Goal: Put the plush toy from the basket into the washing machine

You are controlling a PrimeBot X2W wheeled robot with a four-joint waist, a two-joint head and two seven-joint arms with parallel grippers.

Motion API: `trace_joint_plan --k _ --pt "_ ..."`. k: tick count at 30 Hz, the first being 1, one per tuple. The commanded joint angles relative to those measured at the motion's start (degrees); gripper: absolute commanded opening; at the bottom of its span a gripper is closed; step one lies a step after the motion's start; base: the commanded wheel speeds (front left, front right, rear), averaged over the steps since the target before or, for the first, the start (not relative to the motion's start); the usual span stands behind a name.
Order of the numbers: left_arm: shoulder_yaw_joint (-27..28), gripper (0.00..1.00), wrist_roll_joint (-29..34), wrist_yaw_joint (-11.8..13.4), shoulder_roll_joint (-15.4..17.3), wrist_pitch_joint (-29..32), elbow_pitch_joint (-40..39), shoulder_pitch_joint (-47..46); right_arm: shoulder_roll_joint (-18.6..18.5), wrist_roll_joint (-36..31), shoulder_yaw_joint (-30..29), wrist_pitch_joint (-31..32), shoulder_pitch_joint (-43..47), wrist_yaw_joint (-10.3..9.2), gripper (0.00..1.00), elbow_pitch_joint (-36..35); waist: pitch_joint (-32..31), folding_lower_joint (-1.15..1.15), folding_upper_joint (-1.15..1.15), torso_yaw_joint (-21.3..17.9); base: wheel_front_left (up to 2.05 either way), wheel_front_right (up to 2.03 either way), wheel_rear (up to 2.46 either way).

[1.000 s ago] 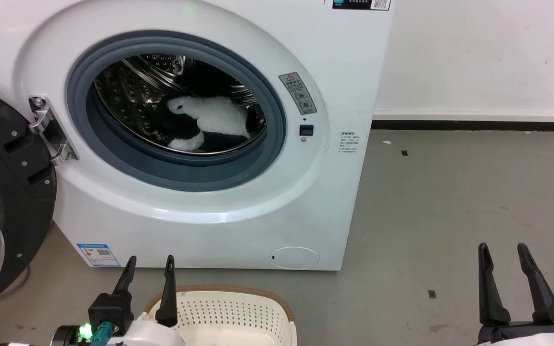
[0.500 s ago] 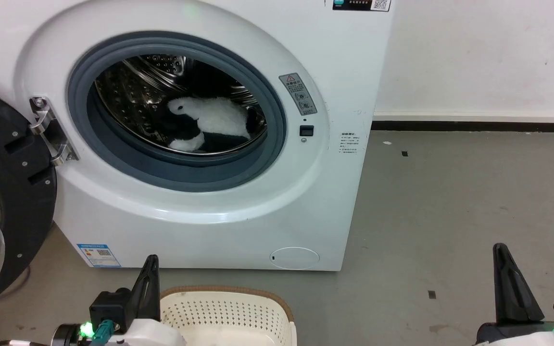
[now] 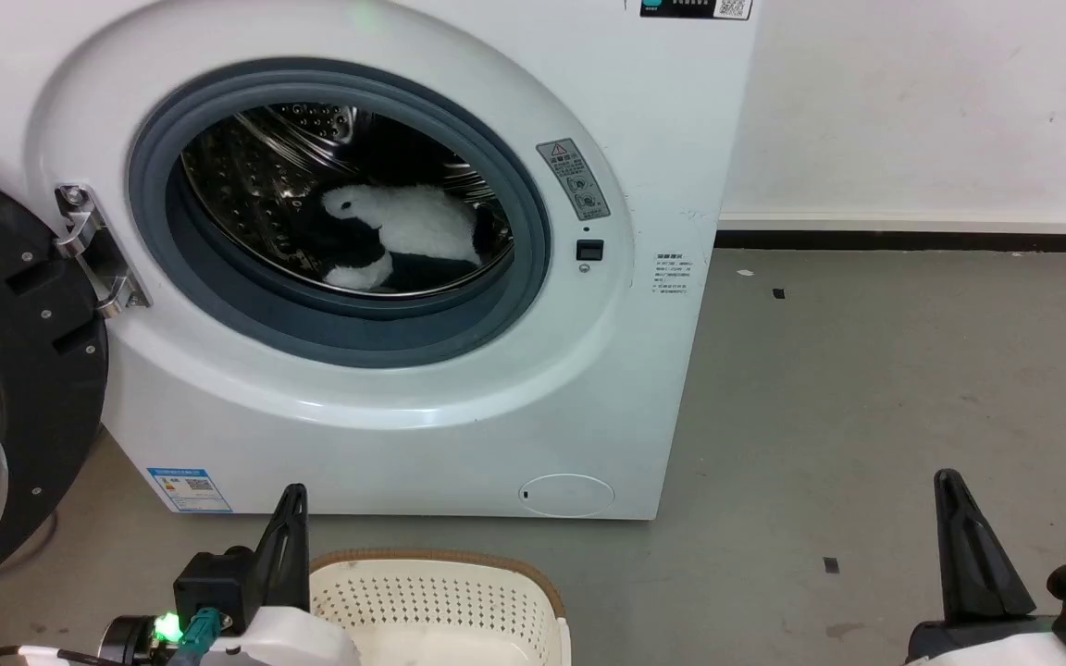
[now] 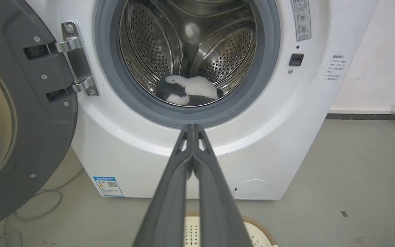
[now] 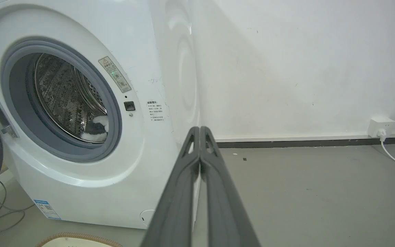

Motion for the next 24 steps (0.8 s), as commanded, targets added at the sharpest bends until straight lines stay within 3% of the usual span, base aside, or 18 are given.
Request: trace_joint_plan --k 1,24 --pt "0.00 0.00 0.27 0.21 0.02 0.30 -0.66 0.20 0.00 -0.20 0.17 0.33 -0.99 0.01 0.00 0.30 0.01 0.00 0.00 -0.01 0.00 0.00 0.00" --pt "-0.19 0.00 0.95 0.42 -0.05 3.00 -3.48 0.39 -0.01 -2.25 1.14 3.04 -2.19 0.02 0.00 0.65 0.32 0.00 0.00 -0.34 0.00 0.00 0.00"
